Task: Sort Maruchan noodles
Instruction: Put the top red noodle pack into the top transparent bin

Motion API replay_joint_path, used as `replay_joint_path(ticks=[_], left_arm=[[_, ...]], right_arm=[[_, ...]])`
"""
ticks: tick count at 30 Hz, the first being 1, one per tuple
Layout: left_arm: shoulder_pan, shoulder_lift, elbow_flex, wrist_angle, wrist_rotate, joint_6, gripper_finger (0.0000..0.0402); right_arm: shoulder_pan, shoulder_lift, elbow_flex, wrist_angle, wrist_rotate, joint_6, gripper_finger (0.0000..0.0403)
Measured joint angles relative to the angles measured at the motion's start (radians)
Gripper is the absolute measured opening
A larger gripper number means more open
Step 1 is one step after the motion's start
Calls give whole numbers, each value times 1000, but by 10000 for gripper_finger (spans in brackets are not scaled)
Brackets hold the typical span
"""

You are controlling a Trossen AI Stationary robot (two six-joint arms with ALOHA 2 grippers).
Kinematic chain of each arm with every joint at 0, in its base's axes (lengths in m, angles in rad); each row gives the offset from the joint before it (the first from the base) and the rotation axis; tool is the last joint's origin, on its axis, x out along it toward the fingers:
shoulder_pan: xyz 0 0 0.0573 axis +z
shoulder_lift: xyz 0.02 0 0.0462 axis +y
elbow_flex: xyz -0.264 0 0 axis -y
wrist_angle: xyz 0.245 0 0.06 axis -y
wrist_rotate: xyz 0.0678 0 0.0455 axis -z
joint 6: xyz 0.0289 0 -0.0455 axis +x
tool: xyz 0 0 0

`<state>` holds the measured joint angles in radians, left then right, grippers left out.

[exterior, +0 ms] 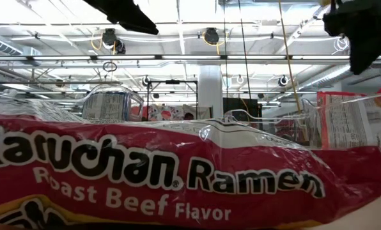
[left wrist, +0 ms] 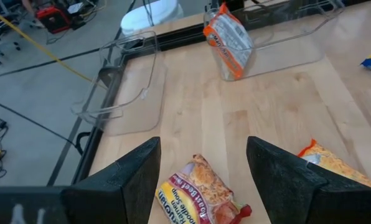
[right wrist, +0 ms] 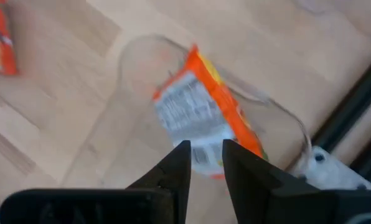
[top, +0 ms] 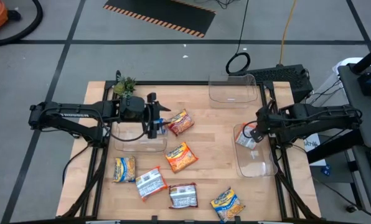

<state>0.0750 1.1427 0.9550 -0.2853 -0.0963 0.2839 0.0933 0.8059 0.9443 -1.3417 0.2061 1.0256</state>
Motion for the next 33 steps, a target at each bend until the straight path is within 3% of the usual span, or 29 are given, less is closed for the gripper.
replay_joint_path(ticks=[11, 22, 33], left_arm=[[-11, 0, 0, -2, 17, -40, 243], [-79, 0, 0, -40, 17, -86, 243], [-124, 1, 0, -82, 17, -167, 243]], right_arm=[[0, 59, 0, 264, 270, -153, 89], [0, 177, 0, 673, 292, -423, 89], [7, 390, 0, 1043, 287, -681, 89]])
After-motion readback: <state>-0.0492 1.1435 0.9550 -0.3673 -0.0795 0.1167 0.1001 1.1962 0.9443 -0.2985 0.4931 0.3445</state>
